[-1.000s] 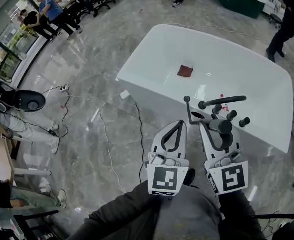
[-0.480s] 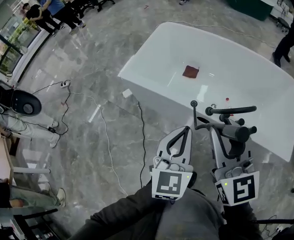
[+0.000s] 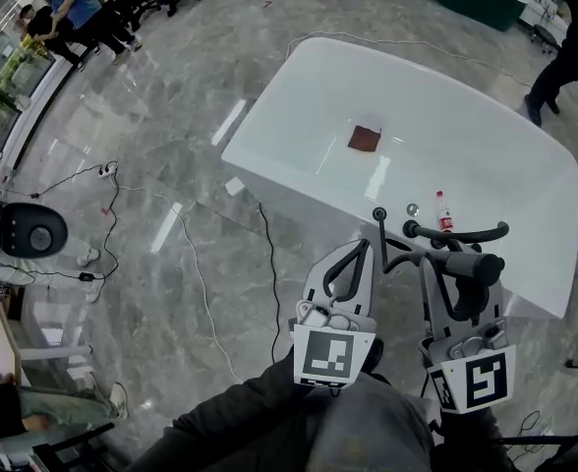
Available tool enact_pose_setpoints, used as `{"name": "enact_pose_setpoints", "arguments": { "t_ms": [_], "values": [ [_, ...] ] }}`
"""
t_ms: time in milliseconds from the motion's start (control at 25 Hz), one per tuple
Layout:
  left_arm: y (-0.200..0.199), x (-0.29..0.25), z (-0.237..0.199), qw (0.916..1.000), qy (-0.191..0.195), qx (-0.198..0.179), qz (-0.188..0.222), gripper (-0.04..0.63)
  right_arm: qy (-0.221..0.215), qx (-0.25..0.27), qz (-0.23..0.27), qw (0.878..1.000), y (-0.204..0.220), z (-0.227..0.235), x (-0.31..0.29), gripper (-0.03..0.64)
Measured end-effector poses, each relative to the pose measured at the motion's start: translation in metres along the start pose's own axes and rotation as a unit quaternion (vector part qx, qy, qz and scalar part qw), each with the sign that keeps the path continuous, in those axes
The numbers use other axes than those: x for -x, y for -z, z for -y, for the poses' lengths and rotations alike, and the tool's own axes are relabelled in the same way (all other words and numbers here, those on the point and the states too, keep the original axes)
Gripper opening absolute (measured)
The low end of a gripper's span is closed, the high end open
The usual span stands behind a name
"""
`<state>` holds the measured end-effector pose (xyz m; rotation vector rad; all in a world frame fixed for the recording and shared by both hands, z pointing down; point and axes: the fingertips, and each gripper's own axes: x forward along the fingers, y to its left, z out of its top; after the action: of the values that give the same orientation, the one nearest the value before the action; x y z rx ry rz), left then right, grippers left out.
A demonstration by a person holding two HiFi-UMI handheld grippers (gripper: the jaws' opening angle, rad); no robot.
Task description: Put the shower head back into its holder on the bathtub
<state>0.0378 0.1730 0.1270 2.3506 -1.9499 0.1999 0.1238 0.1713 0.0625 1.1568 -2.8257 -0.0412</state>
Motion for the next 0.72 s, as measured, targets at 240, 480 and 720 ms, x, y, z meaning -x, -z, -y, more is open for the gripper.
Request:
{"name": "enact_pose_setpoints", "arguments": {
  "t_ms": [240, 480, 720],
  "values": [
    [-0.001, -0.025, -0.029, 0.9997, 0.018, 0.014, 0.006, 0.003, 0.019, 0.014, 0.007, 1.000, -0.019, 0.002, -0.034, 0.143],
    [-0.008, -0.038, -0.052, 0.9982, 0.054, 0.021, 0.016, 0.003, 0.046, 0.032, 0.004, 0.998, -0.032, -0.007, -0.065, 0.143],
    [-0.008, -0.046, -0.064, 0.9960, 0.083, 0.024, 0.018, 0.003, 0.073, 0.029, -0.005, 0.997, -0.031, -0.014, -0.076, 0.143]
  ]
}}
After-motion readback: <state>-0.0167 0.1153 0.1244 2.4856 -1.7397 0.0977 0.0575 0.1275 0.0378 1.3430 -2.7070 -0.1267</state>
